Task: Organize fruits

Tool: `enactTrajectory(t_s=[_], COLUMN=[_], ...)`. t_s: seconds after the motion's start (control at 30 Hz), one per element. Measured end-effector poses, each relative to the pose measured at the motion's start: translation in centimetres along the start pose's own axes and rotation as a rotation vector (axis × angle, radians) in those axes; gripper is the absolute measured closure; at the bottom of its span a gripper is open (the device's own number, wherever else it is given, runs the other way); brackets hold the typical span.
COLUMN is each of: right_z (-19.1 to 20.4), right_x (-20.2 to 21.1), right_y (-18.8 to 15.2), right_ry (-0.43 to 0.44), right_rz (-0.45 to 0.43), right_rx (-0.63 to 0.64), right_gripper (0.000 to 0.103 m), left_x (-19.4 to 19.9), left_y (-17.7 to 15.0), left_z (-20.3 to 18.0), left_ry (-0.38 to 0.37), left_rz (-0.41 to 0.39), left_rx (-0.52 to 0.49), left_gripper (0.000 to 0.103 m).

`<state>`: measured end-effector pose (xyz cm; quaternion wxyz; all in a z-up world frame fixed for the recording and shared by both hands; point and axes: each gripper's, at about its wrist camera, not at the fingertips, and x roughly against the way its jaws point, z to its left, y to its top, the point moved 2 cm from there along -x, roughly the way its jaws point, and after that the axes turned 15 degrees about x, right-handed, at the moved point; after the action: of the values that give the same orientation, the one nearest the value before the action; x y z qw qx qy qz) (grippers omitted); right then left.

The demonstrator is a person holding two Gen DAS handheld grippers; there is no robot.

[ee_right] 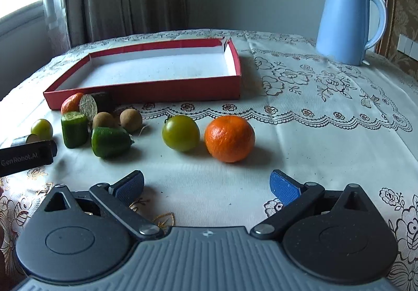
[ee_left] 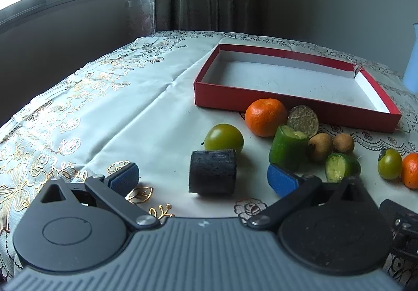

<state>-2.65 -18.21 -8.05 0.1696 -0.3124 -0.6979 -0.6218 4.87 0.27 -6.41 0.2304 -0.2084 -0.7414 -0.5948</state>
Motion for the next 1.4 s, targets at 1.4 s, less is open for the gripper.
enactTrajectory(t_s=[1.4], right_z=[-0.43], right_x=[0.23], right_y=[0.01], right_ry=[0.033], right_rz=[-0.013], right_rx=[-0.036], right_gripper=[0.000], left_x=[-0.12], left_y=[-0.10], left_z=[0.37], left_ry=[-0.018], left_rz=[0.005], left_rx=[0.006], left_gripper=[0.000])
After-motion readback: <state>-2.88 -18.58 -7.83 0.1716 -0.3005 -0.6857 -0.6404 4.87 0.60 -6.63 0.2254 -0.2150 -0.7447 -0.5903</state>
